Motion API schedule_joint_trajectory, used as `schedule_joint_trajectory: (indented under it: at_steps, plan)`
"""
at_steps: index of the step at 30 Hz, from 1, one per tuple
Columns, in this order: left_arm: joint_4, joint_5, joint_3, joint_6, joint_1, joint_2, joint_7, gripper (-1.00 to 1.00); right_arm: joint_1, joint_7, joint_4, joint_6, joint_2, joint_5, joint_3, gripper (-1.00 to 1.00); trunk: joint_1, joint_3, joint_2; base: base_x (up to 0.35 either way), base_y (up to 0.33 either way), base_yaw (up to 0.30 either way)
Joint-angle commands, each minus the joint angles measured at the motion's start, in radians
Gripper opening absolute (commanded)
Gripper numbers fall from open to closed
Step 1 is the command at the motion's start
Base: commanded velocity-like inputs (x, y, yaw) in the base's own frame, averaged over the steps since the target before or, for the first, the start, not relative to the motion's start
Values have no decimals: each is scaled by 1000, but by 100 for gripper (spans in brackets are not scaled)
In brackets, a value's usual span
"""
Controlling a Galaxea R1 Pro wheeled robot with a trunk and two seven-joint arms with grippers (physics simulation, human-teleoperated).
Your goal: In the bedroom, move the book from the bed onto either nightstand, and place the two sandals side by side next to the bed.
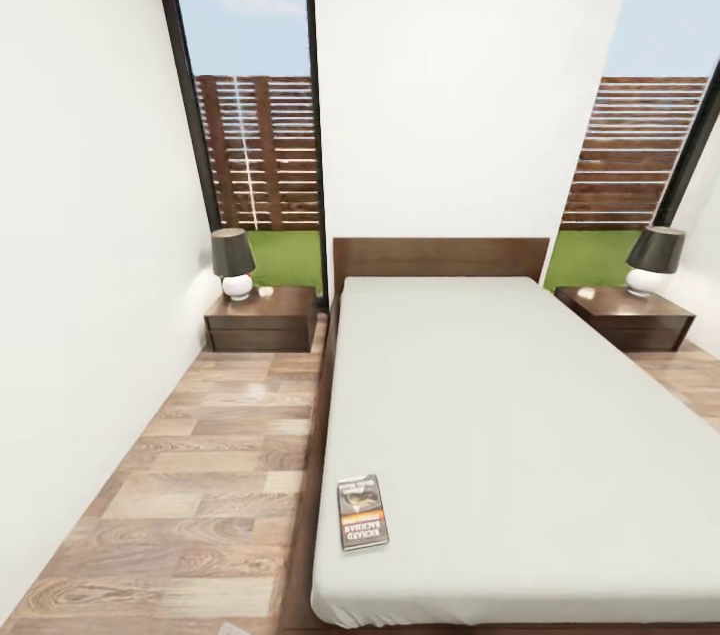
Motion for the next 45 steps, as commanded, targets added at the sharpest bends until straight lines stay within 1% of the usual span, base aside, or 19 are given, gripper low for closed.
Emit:
schedule_joint_trajectory:
  at_steps: [1, 13, 40, 41, 42, 45]
  plan:
    - [1, -11, 8, -4, -1, 0, -2, 100, -1, 5, 1, -5, 0, 11, -8, 100, 1, -2, -2, 191, 101, 0]
    - [1, -11, 8, -4, -1, 0, -2, 100, -1, 4, 1, -6, 0, 11, -8, 100, 1, -2, -2, 204, 114, 0]
    - [1, -11, 8, -5, -1, 0, -3, 100, -1, 7, 1, -5, 0, 10, -9, 100, 1, -2, -2, 7, 4, 0]
    - [0, -12, 8, -7, -1, 0, -27, 100, -1, 9, 1, -5, 0, 10, -9, 100, 1, -2, -2, 0, 0, 0]
    - [0, -12, 8, -7, -1, 0, -36, 100, -1, 10, 1, -6, 0, 10, -10, 100, 1, -2, -2, 0, 0, 0]
    - [-2, -12, 9, -6, -1, 0, -92, 100, -1, 12, 1, -6, 0, 9, -9, 100, 1, -2, -2, 0, 0, 0]
